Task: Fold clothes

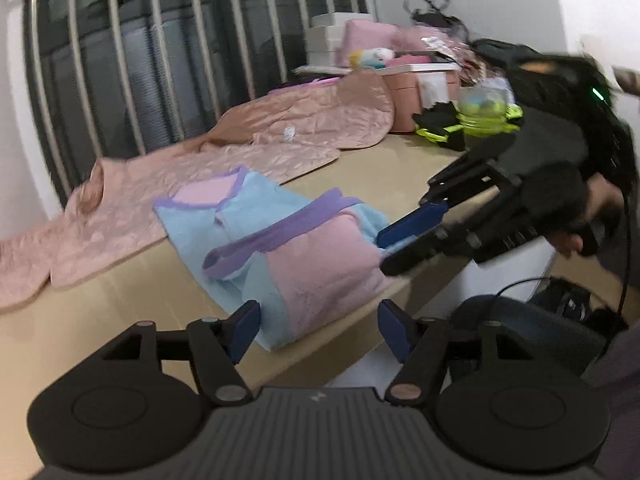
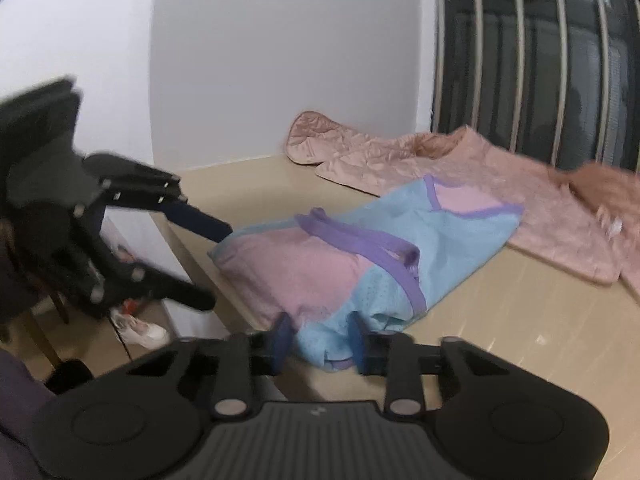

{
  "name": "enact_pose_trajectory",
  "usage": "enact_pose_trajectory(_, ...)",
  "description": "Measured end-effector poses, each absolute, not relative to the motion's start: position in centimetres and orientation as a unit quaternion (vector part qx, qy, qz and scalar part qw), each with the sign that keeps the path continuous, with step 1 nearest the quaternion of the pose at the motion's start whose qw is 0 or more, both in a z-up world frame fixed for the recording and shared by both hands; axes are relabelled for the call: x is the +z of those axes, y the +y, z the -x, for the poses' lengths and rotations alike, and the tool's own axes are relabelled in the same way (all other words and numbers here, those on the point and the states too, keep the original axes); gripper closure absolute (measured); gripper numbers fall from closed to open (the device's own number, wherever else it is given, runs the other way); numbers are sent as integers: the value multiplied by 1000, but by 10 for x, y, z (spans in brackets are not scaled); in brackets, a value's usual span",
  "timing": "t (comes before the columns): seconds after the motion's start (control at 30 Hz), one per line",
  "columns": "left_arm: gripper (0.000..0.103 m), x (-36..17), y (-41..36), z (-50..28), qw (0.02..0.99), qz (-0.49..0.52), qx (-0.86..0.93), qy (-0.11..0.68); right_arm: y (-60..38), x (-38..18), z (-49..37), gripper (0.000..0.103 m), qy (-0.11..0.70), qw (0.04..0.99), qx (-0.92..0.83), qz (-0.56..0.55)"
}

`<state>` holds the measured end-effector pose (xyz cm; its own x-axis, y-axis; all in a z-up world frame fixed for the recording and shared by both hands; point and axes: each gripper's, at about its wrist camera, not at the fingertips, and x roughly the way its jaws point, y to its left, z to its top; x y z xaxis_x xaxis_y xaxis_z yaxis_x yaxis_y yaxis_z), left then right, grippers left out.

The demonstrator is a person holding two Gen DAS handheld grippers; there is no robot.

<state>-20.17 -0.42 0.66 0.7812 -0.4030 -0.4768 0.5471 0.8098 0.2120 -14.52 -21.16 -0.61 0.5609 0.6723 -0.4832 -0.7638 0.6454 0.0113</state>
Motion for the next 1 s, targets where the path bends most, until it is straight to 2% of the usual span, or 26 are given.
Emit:
enact_pose_trajectory(0.1, 34, 6, -7, 210, 932, -194, -251, 175, -218, -8, 147, 94, 232, 880, 405, 89)
enact_pose_trajectory(0.2, 28, 2, -13, 219, 935, -232, -231, 134, -225, -4, 150, 97, 233, 877, 415, 65)
enact_pose_trajectory(0.53, 28, -38, -31, 244, 896, -335, -266, 119, -251, 5, 160, 95, 254, 862, 437, 23)
enact_pose_trajectory(0.6, 28, -46, -34, 249, 889, -355, -269, 105, -255, 7, 163, 88, 256, 865, 431, 22)
enact_pose_trajectory(0.67, 28, -48, -35, 249, 886, -366, -268, 95, -249, 10, 169, 58, 250, 873, 414, 64)
enact_pose_trajectory(0.7, 28, -49, -35, 249, 887, -370, -263, 88, -245, 12, 178, 34, 231, 878, 407, 103)
enact_pose_trajectory(0.73, 28, -48, -35, 249, 888, -371, -259, 81, -241, 13, 187, 22, 211, 881, 399, 144)
enact_pose_trajectory(0.87, 29, -49, -33, 251, 886, -384, -253, 50, -224, 6, 221, 21, 132, 867, 365, 312)
enact_pose_trajectory(1.0, 31, -58, -34, 257, 858, -436, -269, 21, -207, -23, 231, 22, 100, 822, 338, 447)
